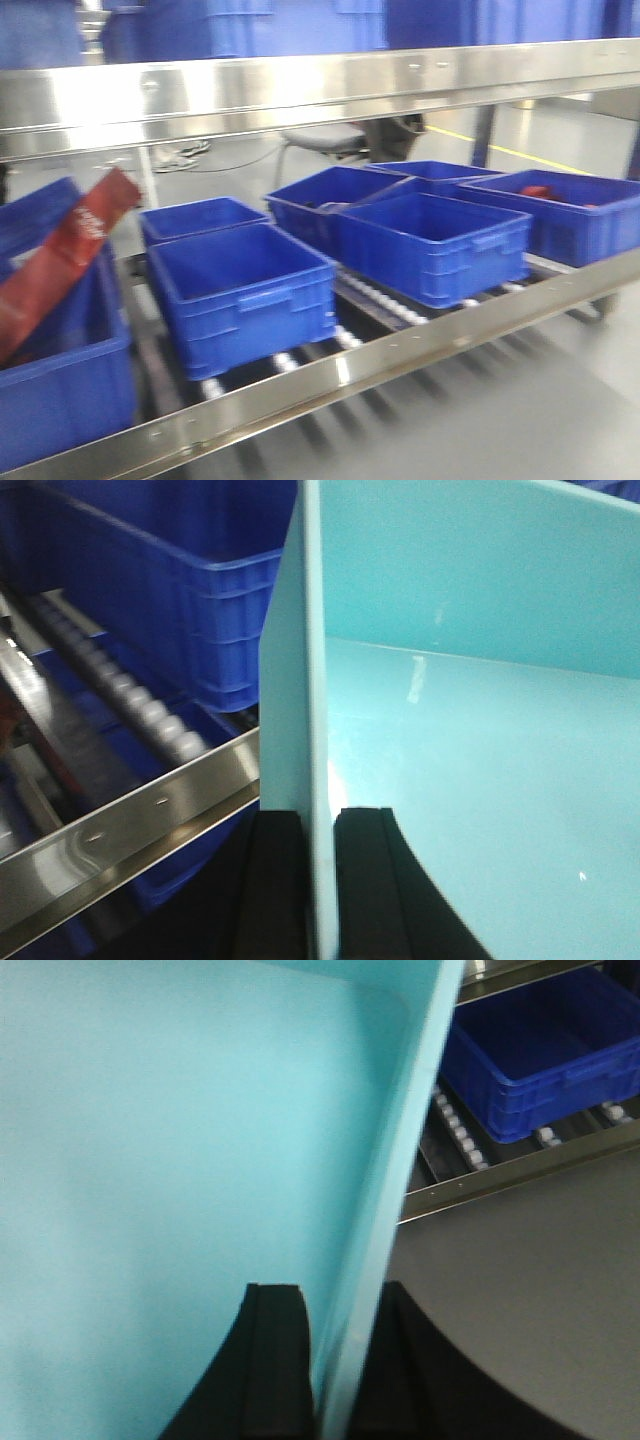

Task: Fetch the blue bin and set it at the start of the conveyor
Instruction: 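Hold the teal bin with both grippers while driving across the floor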

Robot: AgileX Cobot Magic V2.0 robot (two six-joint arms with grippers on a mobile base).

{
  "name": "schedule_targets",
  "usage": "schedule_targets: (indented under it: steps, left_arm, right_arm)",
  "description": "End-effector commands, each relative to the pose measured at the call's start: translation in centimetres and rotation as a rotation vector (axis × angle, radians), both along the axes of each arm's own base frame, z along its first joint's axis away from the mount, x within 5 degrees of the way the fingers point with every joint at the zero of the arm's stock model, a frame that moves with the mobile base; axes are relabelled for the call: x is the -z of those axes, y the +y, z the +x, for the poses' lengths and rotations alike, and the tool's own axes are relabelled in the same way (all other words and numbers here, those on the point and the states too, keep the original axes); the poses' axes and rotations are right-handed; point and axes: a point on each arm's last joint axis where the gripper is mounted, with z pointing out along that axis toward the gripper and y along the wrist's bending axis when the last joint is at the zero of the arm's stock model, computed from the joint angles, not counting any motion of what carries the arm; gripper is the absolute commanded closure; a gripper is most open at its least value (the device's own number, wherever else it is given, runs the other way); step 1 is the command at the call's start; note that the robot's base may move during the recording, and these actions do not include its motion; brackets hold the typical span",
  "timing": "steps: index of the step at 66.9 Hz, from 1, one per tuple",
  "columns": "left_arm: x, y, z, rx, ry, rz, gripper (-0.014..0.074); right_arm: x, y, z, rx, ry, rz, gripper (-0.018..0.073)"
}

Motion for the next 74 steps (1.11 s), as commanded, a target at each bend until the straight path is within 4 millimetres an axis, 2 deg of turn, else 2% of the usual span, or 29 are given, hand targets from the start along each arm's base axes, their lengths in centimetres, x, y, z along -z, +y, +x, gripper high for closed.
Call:
schedule_targets:
  steps: [1,74]
  left_arm:
    - [-1.48,0.28,-0.28,-0.010,-0.107,-0.021,0.0708]
    - [-1.48,0.28,-0.28,-0.010,-0.107,-0.021,0.0708]
  right_arm:
    - [-0.75,-0.65,-0.42,0.002,-0.039,-0.043,0.0711]
    - [-0.75,-0.65,-0.42,0.002,-0.039,-0.043,0.0711]
